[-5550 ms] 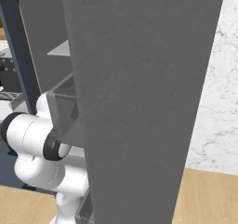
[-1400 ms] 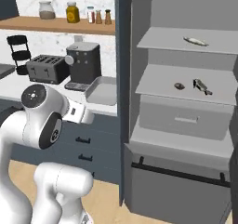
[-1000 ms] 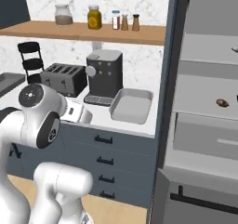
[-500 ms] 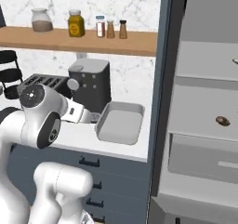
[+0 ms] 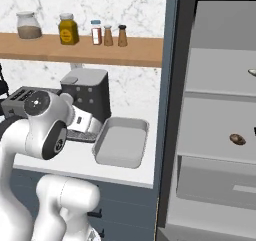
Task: Place one mushroom and one fish in each tupperware on the nearby counter, to pack two identical lunches.
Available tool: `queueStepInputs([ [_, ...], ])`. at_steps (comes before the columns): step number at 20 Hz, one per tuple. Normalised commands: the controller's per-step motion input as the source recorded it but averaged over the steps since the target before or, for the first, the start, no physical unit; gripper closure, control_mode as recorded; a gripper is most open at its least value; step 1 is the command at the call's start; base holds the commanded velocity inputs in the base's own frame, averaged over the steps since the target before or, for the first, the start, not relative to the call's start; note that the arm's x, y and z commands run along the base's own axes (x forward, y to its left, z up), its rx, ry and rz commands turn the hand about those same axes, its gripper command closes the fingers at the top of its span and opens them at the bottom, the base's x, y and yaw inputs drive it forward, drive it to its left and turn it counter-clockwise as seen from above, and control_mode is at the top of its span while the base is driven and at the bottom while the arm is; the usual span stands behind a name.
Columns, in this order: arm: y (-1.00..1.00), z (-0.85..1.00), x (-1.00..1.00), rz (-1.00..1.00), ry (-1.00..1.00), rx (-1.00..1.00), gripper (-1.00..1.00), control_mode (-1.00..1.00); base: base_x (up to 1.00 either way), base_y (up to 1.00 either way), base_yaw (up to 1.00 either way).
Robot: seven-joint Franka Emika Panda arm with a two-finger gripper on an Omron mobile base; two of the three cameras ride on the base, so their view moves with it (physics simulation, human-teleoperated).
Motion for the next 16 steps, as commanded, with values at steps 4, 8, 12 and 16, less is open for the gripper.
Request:
queueStepInputs([
  [4, -0.40, -0.60, 0.33, -0.05, 0.05, -0.03, 1.00, -1.00, 0.00, 0.00, 0.00],
  [8, -0.43, -0.58, 0.40, -0.02, 0.07, 0.00, 1.00, -1.00, 0.00, 0.00, 0.00],
  [12, -0.16, -0.66, 0.70, 0.00, 0.07, 0.00, 1.00, -1.00, 0.00, 0.00, 0.00],
  [16, -0.01, -0.55, 0.80, 0.00, 0.07, 0.00, 1.00, -1.00, 0.00, 0.00, 0.00],
])
